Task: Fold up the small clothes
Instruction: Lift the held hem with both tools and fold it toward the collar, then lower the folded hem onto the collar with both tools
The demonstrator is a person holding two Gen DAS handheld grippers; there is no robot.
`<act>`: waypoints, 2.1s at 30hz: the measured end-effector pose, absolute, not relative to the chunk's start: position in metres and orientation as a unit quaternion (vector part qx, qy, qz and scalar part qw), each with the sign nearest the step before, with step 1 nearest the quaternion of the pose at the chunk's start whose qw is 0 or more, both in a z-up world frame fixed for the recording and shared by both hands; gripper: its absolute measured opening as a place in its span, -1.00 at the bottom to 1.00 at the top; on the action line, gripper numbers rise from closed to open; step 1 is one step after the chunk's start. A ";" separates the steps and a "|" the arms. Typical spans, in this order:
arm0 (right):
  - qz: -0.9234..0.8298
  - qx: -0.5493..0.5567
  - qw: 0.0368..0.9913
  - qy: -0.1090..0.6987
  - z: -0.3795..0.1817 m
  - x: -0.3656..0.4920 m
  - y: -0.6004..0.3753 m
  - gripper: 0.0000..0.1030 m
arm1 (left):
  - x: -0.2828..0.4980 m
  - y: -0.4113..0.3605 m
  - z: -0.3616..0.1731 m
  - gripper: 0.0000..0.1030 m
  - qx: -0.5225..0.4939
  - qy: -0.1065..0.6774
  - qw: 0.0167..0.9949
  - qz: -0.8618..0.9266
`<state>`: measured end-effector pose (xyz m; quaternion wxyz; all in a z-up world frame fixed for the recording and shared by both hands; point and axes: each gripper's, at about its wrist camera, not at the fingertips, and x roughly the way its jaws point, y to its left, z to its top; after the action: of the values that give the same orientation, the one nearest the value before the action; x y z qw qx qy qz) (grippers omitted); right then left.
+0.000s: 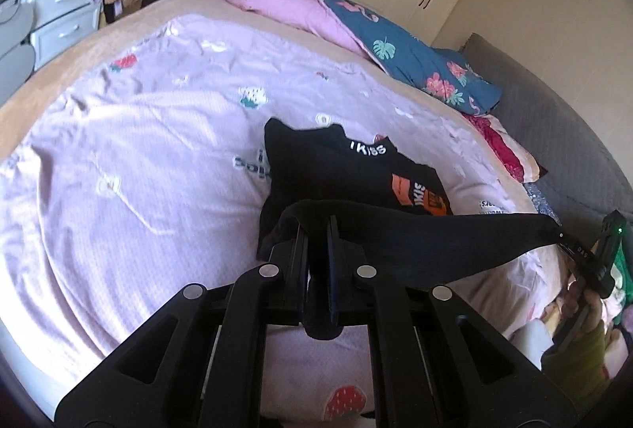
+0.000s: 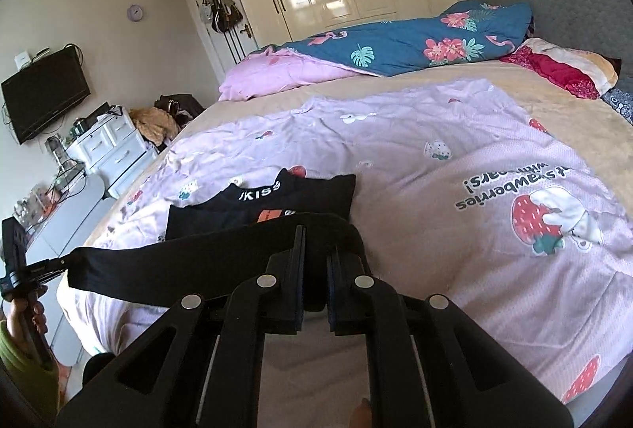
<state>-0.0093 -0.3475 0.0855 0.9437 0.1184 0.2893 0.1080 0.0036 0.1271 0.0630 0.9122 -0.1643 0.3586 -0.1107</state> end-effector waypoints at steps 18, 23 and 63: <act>0.061 0.127 0.941 0.308 0.079 0.056 -0.338 -0.85 | 0.061 0.128 0.062 -0.96 -0.178 0.351 0.916 -0.083; 0.054 0.114 0.940 0.316 0.074 0.076 -0.335 -0.85 | 0.078 0.128 0.055 -0.96 -0.181 0.355 0.914 -0.075; 0.065 0.034 0.939 0.337 0.037 0.121 -0.287 -0.56 | 0.103 0.100 0.014 -0.26 -0.115 0.382 0.916 -0.049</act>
<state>0.1214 -0.2867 0.0375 0.9386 0.0339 0.3372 0.0646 0.1032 0.1002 0.0144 0.9157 -0.1148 0.3820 -0.0494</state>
